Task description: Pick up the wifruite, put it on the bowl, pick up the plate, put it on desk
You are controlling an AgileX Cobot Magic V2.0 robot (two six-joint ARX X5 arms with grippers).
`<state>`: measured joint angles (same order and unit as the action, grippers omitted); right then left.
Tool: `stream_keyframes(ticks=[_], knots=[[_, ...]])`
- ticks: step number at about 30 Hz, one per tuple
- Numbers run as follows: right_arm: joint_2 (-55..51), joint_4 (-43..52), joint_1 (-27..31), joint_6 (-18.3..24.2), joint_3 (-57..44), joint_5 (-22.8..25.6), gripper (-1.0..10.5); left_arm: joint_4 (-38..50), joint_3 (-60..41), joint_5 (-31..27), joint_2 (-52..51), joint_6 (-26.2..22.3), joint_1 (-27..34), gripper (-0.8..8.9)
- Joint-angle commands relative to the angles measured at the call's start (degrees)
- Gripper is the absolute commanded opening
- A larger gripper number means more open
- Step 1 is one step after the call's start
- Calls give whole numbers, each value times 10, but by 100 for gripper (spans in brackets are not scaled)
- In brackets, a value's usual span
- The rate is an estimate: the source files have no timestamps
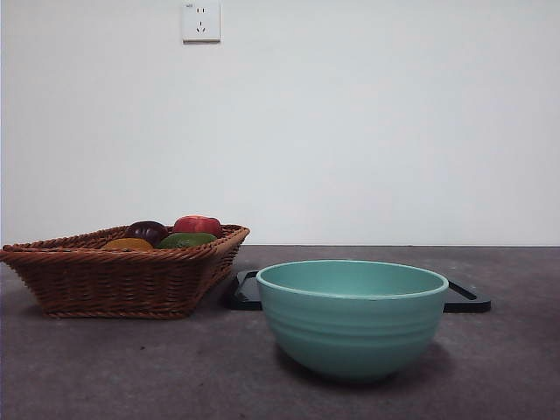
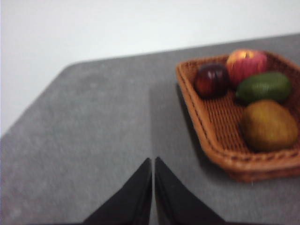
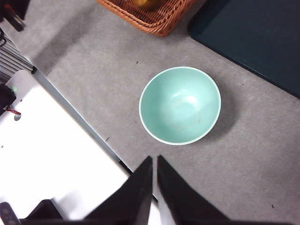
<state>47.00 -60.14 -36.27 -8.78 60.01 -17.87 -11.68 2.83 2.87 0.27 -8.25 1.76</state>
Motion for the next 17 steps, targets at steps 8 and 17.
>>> stream_keyframes(ticks=[8, 17], knots=[[4, 5, -3, 6, 8, -1, 5, 1, -18, -2, -1, 17, 2, 8], [4, 5, -3, 6, 8, -1, 5, 2, -18, -1, -1, 17, 2, 8]])
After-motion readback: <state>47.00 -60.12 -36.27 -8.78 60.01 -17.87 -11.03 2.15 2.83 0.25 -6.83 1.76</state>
